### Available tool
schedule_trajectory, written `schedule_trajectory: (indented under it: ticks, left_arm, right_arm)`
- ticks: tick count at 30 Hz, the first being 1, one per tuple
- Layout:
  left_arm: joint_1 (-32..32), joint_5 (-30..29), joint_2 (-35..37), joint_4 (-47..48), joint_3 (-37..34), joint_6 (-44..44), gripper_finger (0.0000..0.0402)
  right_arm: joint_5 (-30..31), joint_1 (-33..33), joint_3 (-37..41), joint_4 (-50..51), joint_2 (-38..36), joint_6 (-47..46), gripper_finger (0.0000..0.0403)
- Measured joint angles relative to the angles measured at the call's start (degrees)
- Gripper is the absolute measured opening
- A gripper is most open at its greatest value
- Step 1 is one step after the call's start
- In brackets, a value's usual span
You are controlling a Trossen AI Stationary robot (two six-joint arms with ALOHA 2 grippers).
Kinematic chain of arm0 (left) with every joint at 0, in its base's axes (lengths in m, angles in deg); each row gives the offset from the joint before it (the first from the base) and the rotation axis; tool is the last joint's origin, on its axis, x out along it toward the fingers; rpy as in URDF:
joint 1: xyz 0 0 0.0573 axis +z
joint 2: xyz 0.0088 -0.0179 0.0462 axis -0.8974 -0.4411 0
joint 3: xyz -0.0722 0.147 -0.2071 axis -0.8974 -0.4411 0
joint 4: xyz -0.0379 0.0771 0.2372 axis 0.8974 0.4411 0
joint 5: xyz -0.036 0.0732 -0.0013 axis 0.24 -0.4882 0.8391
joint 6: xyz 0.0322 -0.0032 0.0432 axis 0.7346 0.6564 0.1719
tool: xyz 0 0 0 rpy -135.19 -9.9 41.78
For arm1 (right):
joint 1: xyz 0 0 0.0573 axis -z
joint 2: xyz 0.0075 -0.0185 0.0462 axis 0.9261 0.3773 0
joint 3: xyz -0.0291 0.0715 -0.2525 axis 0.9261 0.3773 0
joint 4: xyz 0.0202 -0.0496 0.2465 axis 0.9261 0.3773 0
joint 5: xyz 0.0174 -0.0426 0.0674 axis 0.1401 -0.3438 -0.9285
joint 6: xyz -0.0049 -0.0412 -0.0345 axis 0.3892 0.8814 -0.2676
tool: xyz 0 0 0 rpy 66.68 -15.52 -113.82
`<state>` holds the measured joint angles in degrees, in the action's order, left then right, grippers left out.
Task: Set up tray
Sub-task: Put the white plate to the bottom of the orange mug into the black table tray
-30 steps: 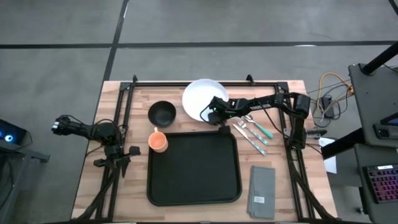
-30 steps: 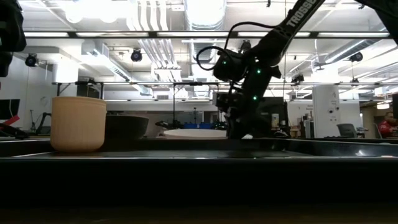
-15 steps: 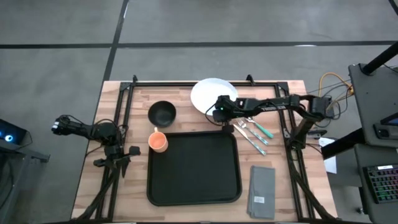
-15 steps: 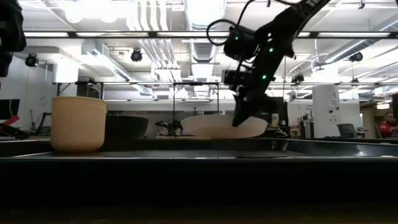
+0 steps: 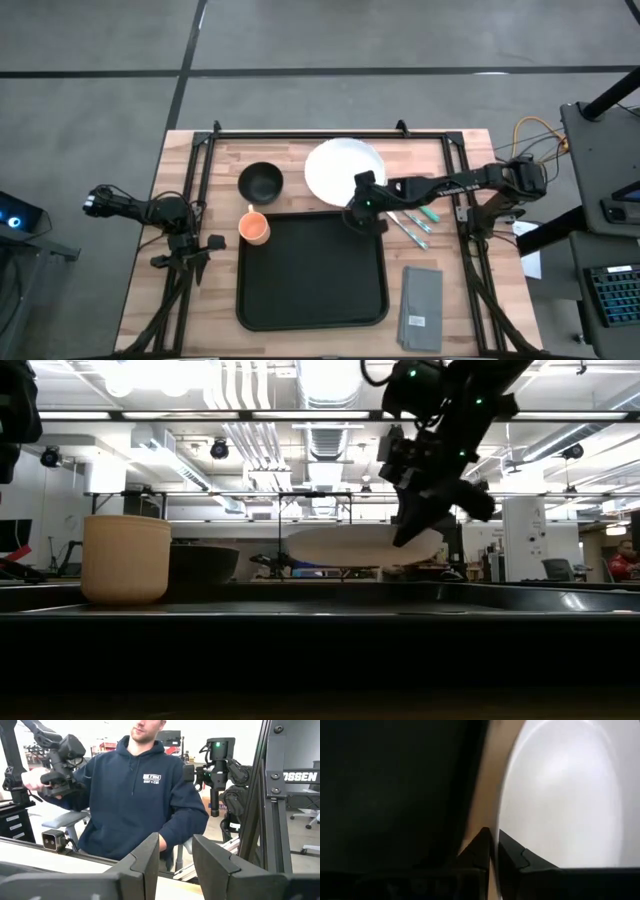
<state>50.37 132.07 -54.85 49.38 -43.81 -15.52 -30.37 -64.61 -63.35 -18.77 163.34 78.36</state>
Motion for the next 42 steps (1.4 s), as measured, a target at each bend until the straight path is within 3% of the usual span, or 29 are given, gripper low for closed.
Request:
schedule_trajectory:
  ticks: [31,42]
  left_arm:
    - [-0.02,0.00,-0.13,0.00,0.00,0.02,0.0098]
    - [0.00,0.00,-0.13,-0.02,0.00,0.02,0.0098]
  right_arm:
    - [-0.56,-16.98,0.83,-4.95,-0.22,7.89,0.0008]
    - [-4.94,-21.00,0.83,-7.51,-0.22,10.32,0.0008]
